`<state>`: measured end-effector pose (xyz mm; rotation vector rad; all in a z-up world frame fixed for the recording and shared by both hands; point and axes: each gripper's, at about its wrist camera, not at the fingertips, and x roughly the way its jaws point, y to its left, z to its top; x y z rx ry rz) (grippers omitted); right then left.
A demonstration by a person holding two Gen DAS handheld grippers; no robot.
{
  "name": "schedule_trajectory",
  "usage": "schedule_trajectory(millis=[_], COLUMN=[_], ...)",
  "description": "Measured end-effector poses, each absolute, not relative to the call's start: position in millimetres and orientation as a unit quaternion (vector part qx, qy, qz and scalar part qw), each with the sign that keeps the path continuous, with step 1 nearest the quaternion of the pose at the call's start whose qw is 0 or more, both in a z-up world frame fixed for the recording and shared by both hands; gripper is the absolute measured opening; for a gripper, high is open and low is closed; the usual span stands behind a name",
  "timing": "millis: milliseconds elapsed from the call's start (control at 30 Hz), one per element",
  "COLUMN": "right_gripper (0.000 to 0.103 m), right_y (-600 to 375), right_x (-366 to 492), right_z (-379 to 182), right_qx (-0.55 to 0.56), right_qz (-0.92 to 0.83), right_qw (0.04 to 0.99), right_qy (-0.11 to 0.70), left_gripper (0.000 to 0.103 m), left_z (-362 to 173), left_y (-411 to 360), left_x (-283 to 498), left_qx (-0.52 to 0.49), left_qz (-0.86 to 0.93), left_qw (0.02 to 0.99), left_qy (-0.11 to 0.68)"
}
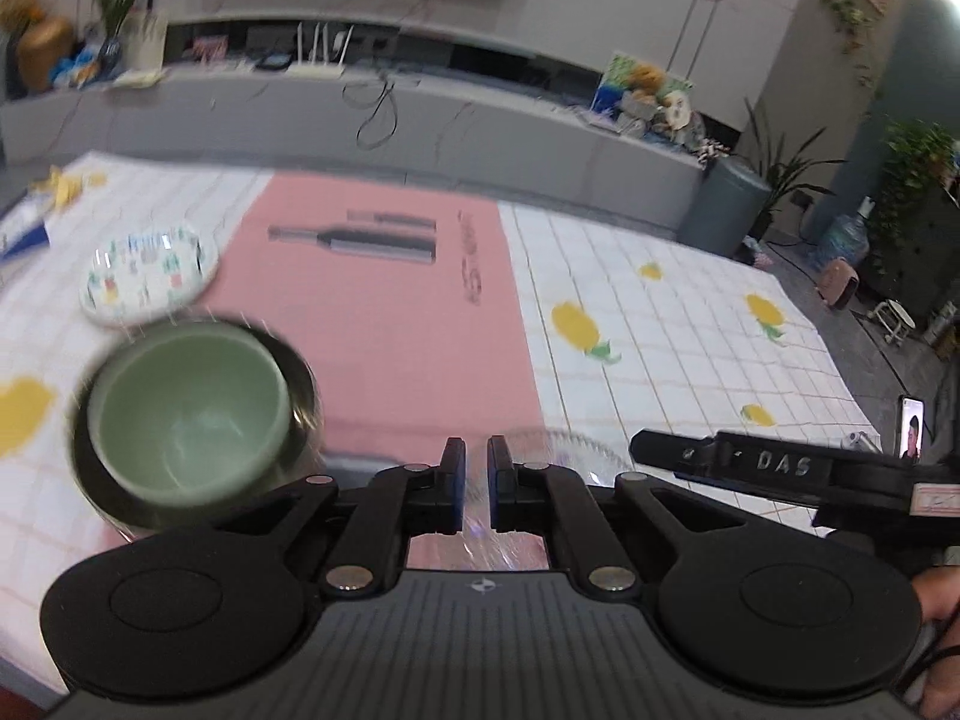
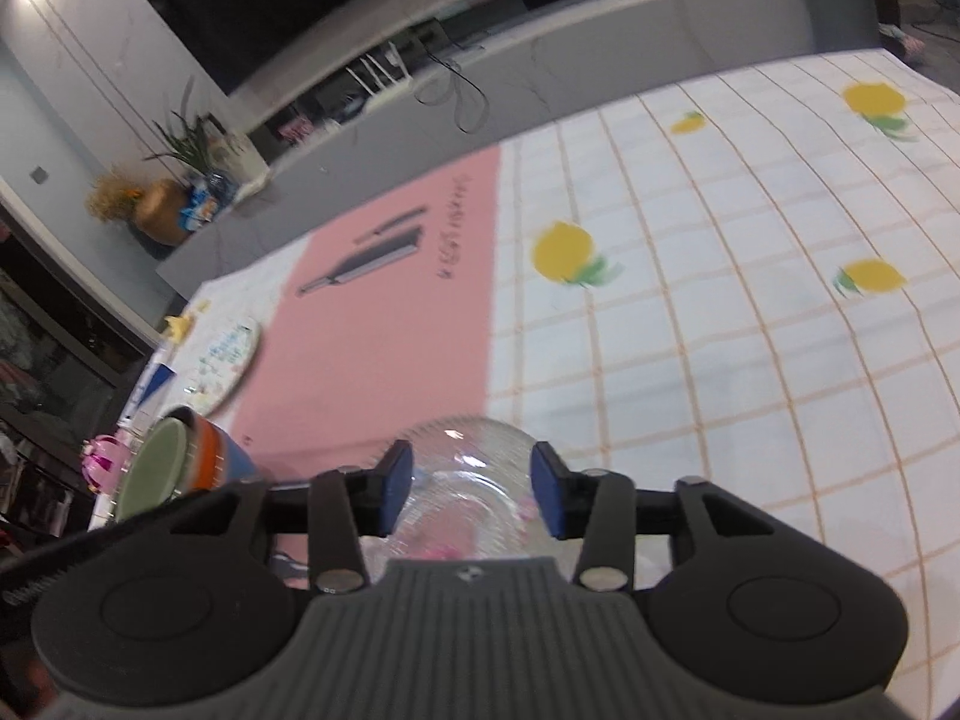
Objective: Organize plates and bowls
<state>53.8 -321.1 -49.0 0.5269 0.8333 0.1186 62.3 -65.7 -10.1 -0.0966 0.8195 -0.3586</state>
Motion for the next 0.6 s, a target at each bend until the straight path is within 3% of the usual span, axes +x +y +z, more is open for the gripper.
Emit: schedule_trajectory(millis=[133,433,600], right_gripper=[0.063,0.073,0.073], right_y=[-307.0,-271.5,-237.1], right_x=[62.3,91.4,126.8], right_z=[-47.3,-34.0,-20.4], right_qx=[0.244,0.24,0.226], right_qz=[0.065,0.077,0.092], right_qw=[0.878,0.876,0.871], right_qy=[0.407,0.412,0.427], left_gripper=[0.013,0.018,0.018], left_z=[12.8,24.8,11.9], left_y=[-47.3,15.6,53.4], left_x=[75.7,137.4,173.7], left_qx=[-0.013,-0.027,-0.04], left_qz=[-0.163,-0.141,-0.113], left_qw=[0.911,0.913,0.912], left_qy=[0.379,0.382,0.393])
